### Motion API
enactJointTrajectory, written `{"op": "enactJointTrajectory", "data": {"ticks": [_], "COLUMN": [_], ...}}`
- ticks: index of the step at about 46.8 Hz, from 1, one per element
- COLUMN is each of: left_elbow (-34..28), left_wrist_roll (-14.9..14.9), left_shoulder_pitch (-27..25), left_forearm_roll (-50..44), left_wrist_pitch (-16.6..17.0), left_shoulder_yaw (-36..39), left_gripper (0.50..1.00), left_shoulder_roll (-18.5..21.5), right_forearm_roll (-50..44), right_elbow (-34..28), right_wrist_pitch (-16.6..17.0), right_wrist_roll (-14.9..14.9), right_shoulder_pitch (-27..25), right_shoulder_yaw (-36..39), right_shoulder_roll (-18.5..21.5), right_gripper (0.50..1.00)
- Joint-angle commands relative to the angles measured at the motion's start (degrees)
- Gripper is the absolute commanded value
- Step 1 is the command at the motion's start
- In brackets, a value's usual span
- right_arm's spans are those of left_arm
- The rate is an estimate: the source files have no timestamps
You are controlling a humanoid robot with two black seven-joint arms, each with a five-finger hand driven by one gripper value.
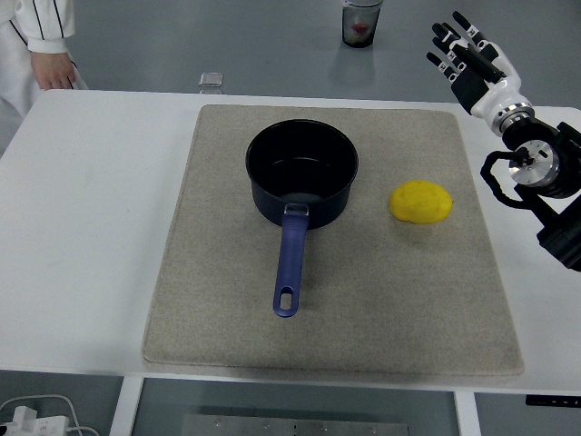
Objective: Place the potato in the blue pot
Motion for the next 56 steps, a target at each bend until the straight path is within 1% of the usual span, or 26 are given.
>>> {"op": "enactJointTrajectory", "data": {"ticks": [1, 28, 32, 45, 51, 56], "left_elbow": [0.01, 0.89, 0.89, 0.97, 0.97, 0.89], "left_wrist_roll": [-0.03, -0.03, -0.03, -0.03, -0.03, -0.03], "left_shoulder_pitch": [0.0, -0.79, -0.79, -0.79, -0.79, -0.79], "left_forearm_roll": [0.09, 0.09, 0.09, 0.09, 0.09, 0.09], "left_wrist_pitch": [0.0, 0.0, 0.0, 0.0, 0.0, 0.0], "left_shoulder_yaw": [0.11, 0.11, 0.11, 0.11, 0.2, 0.2], "left_gripper": [0.996, 0.996, 0.996, 0.996, 0.996, 0.996], "left_shoulder_roll": [0.0, 0.0, 0.0, 0.0, 0.0, 0.0], "right_forearm_roll": [0.0, -0.26, -0.87, -9.75, -13.7, -15.11], "right_elbow": [0.0, 0.0, 0.0, 0.08, 0.0, -0.09], "right_wrist_pitch": [0.06, 0.41, 0.85, 4.45, 7.26, 9.46], "right_wrist_roll": [0.0, 0.0, 0.0, 0.0, 0.0, -0.17], "right_shoulder_pitch": [-0.01, -0.36, -0.27, -0.44, -0.36, -0.27], "right_shoulder_yaw": [-0.02, -0.28, -0.37, -1.25, -1.69, -2.57], "right_shoulder_roll": [-0.09, -0.79, -0.97, -1.84, -4.13, -5.53], "right_gripper": [0.93, 0.93, 0.932, 0.93, 0.93, 0.93]}}
